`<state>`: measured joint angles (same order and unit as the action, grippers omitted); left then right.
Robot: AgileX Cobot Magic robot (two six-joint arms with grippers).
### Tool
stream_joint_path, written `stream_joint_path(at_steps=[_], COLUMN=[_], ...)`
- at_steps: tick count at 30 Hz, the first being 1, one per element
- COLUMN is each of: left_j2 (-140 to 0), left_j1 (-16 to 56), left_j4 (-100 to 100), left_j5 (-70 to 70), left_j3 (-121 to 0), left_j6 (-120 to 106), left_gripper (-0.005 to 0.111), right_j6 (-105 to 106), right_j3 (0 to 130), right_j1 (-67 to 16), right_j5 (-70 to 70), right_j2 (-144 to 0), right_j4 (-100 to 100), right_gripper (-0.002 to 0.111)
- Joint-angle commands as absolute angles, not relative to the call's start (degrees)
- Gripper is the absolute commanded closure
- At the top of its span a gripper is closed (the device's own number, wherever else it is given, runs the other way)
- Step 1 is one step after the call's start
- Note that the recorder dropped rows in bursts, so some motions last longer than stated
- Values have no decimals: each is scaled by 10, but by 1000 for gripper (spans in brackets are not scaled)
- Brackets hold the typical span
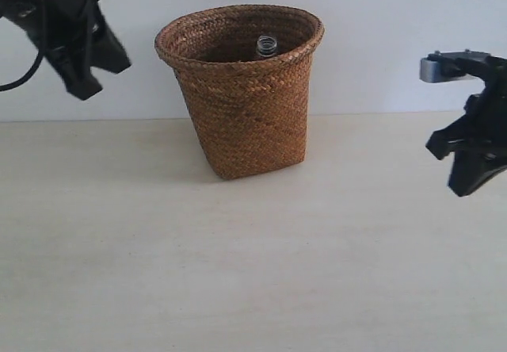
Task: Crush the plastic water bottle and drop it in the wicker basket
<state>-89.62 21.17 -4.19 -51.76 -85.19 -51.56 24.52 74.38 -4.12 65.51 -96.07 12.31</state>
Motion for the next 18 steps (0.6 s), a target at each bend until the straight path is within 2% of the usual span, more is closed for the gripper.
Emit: stream_joint_path(at_steps=[1,5,10,18], left_j2=[-878,-868,-832,-734], left_j1=[212,206,172,126], left_j4=[68,110,29,-13], left_j5=[-634,-700,-700,-648], left_j3=[-856,-856,-842,-752], left_j6=[-395,-311,-291,-262], left_gripper=[101,101,101,102], right_j6=[151,140,139,142], right_j3=[749,749,733,649], right_j1=[-37,-3,45,63], right_j5=[677,684,672,549], right_j2=[-927,-891,-832,-696], right_j4=[-38,-24,33,25], right_gripper=[108,108,108,108])
